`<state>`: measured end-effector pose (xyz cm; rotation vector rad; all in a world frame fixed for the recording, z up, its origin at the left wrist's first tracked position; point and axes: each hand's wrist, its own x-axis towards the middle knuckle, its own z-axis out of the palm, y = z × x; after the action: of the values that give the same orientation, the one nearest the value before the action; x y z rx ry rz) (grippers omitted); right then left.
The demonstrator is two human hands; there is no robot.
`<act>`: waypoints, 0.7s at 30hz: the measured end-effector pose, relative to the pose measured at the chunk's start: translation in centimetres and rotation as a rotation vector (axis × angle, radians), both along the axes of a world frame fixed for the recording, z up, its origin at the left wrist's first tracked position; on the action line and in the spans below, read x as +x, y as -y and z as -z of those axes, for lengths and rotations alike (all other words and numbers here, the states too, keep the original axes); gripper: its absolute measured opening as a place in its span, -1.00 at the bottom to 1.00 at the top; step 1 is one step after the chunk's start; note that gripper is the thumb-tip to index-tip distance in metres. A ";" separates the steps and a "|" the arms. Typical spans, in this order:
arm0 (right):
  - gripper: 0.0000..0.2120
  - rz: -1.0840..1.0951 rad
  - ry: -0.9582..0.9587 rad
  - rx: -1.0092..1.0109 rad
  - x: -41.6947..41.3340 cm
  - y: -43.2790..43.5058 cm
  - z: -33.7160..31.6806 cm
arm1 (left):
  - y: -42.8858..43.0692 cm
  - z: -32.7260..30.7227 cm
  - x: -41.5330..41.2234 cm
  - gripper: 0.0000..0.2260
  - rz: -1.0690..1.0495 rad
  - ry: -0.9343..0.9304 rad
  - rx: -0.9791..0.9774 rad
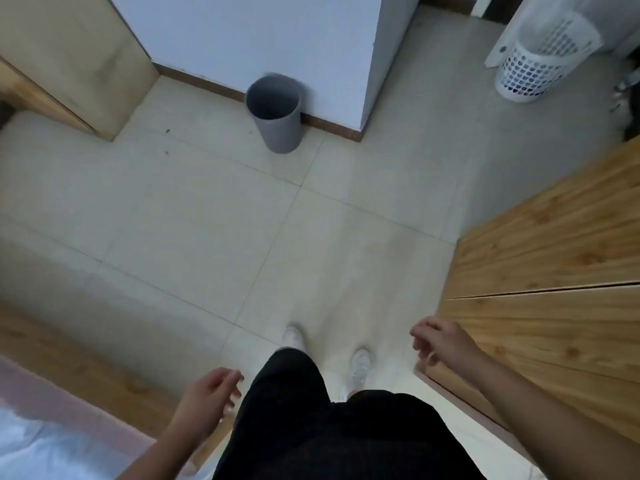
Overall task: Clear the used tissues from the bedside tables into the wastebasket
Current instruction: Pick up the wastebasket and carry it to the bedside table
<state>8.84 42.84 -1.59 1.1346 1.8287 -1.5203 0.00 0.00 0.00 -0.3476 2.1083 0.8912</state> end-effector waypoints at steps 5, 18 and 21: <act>-0.85 -0.009 -0.112 0.034 -12.9 -1.8 -0.9 | 1.7 1.9 -2.7 -0.80 -0.109 0.117 -0.018; -0.88 -0.012 0.035 0.154 -31.3 -1.9 -1.1 | -0.9 3.7 -34.6 -0.83 0.041 0.045 0.028; -0.87 -0.051 0.139 0.180 -31.7 -2.3 -1.0 | -3.5 2.0 -43.2 -0.82 0.070 -0.047 0.071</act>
<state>-22.86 45.19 -0.59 1.2336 1.9135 -1.2360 -43.23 3.53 -1.95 -0.2167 2.1122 0.9389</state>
